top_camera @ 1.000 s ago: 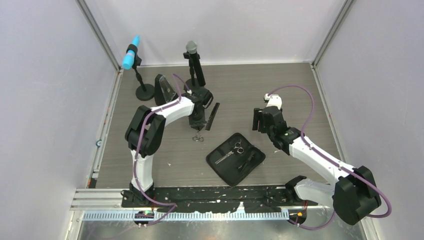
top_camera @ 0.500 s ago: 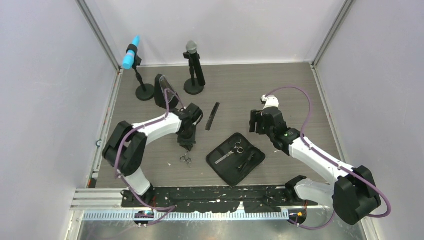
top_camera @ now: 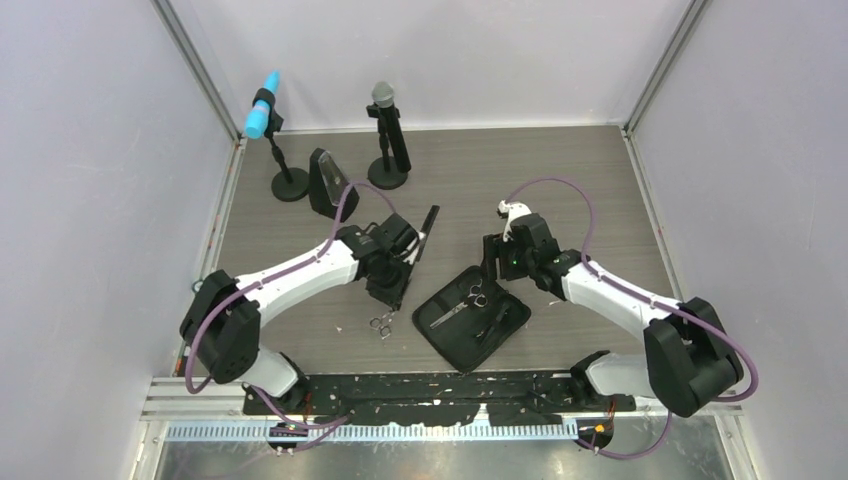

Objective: Sort the hair-cutting tools
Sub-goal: Place the scissors in the hairdressing tool bag.

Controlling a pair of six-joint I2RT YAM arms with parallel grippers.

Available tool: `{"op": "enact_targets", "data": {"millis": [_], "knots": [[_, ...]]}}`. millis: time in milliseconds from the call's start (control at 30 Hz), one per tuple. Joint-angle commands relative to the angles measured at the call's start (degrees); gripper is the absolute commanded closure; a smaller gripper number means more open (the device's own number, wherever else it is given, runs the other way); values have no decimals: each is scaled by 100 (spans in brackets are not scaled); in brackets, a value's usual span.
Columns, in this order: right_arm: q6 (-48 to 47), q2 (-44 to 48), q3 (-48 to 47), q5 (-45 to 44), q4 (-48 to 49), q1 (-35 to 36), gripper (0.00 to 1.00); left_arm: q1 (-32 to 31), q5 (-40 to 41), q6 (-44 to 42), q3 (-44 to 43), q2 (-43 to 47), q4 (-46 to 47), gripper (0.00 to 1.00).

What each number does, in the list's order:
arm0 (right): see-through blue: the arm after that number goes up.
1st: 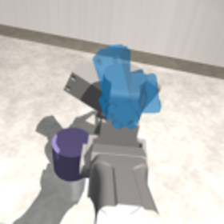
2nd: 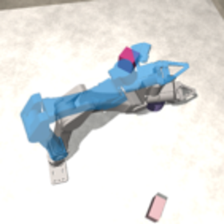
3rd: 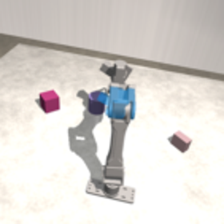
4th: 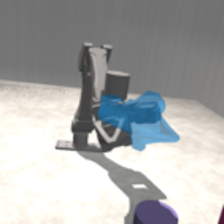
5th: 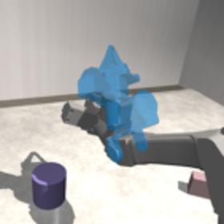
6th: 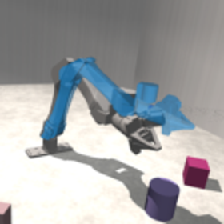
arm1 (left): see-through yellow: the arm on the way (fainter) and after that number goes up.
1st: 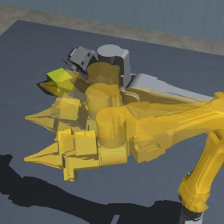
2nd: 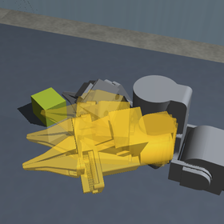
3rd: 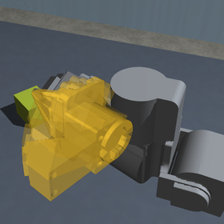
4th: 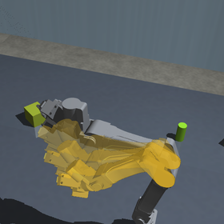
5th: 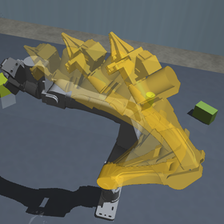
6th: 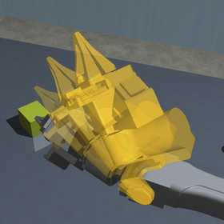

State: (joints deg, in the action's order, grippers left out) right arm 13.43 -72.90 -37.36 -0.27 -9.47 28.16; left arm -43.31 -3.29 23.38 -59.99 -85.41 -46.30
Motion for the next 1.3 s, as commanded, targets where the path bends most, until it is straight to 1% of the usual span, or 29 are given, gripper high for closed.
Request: {"op": "enact_targets", "data": {"millis": [0, 133, 267, 567, 800, 1100, 1267], "knots": [[4, -114, -305, 301, 219, 5, 32, -405, -603, -428, -405, -125, -419, 100], [-27, -386, -371, 274, 235, 5, 32, -759, -739, -611, -732, -515, -683, 100], [-57, -695, -400, 283, 261, -4, 33, -912, -768, -751, -1068, -947, -938, 100], [-211, -1053, -441, 545, 271, -13, 40, -1046, -805, -934, -1477, -1530, -1242, 100], [-218, -1163, -467, 608, 271, -13, 41, -1096, -782, -993, -1719, -1932, -1451, 100], [-228, -1241, -490, 658, 288, -13, 42, -1101, -508, -937, -2006, -2283, -1625, 100], [-223, -1234, -491, 680, 293, -13, 42, -1101, -519, -939, -2131, -2469, -1573, 100]]}}
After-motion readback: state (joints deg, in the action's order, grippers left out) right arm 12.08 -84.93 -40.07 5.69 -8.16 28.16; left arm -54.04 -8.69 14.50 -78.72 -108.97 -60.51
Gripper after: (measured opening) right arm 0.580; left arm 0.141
